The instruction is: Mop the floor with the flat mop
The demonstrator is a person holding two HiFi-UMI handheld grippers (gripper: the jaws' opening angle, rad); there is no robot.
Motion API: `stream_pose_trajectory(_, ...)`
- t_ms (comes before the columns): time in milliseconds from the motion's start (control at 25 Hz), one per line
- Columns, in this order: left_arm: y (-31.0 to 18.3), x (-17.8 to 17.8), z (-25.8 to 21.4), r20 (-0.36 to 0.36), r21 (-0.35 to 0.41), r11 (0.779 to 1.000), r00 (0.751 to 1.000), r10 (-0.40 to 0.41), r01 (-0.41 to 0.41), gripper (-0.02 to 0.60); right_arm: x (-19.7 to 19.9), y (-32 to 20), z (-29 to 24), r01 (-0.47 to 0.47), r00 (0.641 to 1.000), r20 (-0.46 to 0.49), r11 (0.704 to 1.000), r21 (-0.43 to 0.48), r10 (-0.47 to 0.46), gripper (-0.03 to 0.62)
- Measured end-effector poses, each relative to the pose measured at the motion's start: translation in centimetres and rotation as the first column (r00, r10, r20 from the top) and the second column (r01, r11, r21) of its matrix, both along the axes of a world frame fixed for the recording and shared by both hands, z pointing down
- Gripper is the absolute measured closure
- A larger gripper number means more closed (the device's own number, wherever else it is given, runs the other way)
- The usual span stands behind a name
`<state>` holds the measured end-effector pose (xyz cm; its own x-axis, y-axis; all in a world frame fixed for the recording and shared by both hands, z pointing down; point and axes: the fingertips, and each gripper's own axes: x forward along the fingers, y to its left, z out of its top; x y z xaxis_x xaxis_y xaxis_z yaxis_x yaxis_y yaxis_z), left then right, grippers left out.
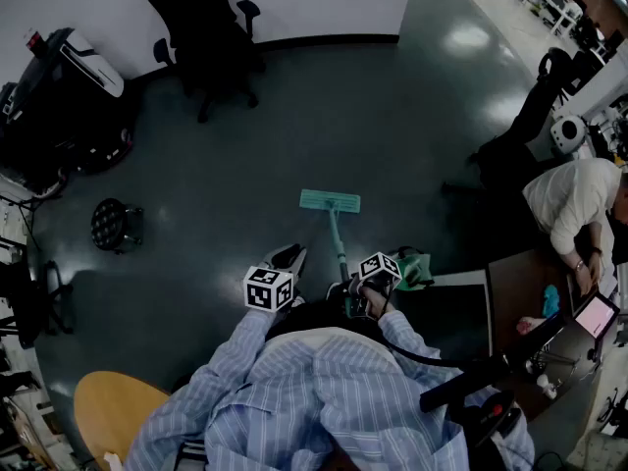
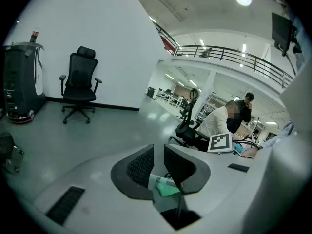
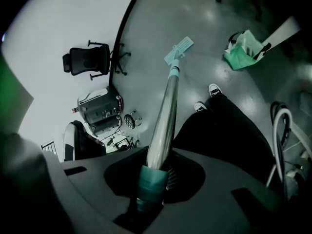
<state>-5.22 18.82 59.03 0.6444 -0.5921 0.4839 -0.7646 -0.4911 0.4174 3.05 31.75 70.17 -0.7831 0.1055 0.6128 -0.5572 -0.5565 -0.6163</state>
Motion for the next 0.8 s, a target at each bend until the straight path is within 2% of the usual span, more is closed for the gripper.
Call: stream_pose_trajectory(800,-0.4,-0.2,0.2,0.004,-0.002,1.000,1.000,-0.026,0.026,0.512,0.5,-0.9,-0.3,-0.023,1.000,0.006,1.000,-0.001,0.023,0.533)
